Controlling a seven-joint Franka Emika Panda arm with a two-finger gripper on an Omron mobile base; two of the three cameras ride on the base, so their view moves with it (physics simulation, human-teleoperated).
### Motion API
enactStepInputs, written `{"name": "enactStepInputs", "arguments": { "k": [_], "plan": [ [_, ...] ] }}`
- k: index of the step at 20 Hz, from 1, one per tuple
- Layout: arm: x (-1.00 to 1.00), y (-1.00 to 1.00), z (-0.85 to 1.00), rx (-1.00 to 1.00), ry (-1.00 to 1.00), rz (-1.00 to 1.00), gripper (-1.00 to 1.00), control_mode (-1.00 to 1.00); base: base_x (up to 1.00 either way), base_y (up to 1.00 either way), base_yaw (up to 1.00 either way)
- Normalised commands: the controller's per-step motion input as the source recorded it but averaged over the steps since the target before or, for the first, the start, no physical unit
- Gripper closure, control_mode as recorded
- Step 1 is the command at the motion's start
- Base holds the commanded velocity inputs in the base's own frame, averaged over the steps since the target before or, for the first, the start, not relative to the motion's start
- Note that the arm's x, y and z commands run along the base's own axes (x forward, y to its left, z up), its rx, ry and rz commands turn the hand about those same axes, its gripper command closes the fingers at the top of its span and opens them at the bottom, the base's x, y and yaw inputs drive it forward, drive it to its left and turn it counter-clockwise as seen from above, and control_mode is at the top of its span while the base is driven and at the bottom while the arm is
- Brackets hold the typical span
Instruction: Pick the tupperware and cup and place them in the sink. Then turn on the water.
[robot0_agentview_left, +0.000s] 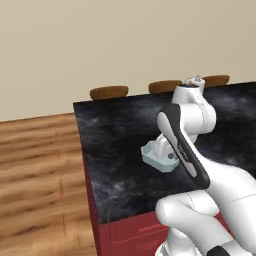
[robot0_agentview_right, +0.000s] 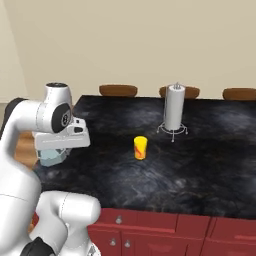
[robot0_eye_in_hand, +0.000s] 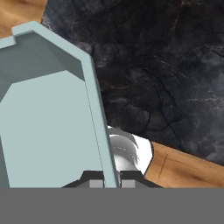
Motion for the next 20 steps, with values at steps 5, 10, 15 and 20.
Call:
{"name": "enactStepInputs", "arguments": {
  "k": [5,10,15,20],
  "plan": [
    [0.0,0.0,0.0,0.0,0.0,0.0,1.0,1.0,-0.01,0.0,-0.84],
    [0.0,0.0,0.0,0.0,0.0,0.0,1.0,1.0,0.0,0.0,-1.0],
    [0.0,0.0,0.0,0.0,0.0,0.0,1.0,1.0,0.0,0.0,-1.0],
    [0.0,0.0,0.0,0.0,0.0,0.0,1.0,1.0,0.0,0.0,-1.0]
  ]
}}
